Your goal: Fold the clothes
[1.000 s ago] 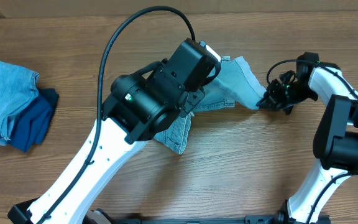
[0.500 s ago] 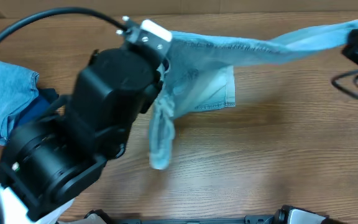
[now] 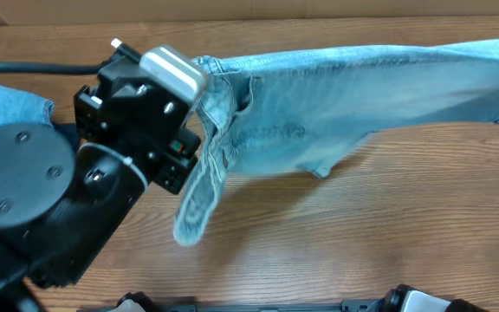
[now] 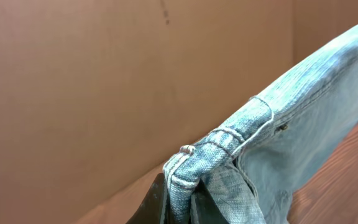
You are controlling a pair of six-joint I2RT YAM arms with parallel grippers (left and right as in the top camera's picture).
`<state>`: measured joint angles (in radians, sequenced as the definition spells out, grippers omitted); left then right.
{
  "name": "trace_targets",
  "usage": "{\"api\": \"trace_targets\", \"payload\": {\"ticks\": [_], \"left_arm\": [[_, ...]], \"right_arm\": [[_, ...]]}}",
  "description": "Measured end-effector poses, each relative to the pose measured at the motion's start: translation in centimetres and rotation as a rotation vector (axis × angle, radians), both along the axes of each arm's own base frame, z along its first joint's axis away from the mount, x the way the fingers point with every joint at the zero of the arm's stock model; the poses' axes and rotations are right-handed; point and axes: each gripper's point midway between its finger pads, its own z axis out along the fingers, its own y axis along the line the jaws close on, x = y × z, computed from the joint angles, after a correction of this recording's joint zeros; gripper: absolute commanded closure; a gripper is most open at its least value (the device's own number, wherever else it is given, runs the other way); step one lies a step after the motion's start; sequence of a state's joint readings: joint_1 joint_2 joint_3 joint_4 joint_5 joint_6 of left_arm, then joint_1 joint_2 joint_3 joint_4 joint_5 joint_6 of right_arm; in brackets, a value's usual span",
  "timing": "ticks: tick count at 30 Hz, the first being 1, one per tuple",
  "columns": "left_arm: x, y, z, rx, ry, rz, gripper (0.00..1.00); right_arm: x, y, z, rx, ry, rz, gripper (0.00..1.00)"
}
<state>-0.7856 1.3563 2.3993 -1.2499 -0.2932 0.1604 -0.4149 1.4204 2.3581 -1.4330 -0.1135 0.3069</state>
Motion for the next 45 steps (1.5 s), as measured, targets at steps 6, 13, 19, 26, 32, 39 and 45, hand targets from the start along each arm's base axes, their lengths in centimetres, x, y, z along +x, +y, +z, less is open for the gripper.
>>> {"api": "trace_targets", "payload": {"ticks": [6,13,19,26,32,39,45], "left_arm": [[-3.1,0.5,2.0,-0.049,-0.046,-0.073,0.96],[-1.4,2.2,-1.0,0.08,0.024,0.075,0.96],[5.3,0.5,-7.8,0.25,0.232,0.25,0.96],[11.6,2.7,-12.8,0.252,0.415,0.376,0.96],[10.6,1.1,-11.4,0.216,0.375,0.313,0.96],[-2.4,-3.7,-2.0,0.043,0.099,-0.103,0.96],[-7.8,1.1,3.1,-0.108,-0.053,-0.196,0.96]], "right_arm": [[-3.5,1.1,3.9,-0.059,-0.096,-0.014,0.96],[-0.3,2.0,0.1,0.059,0.035,0.103,0.96],[8.2,0.5,-8.1,0.219,0.263,0.205,0.96],[9.3,1.6,-9.0,0.193,0.29,0.274,0.96],[8.4,1.4,-8.1,0.143,0.273,0.262,0.96],[-2.3,3.9,1.8,-0.068,-0.004,0.175,0.96],[-11.8,7.1,8.0,-0.213,-0.265,0.134,0.96]]}}
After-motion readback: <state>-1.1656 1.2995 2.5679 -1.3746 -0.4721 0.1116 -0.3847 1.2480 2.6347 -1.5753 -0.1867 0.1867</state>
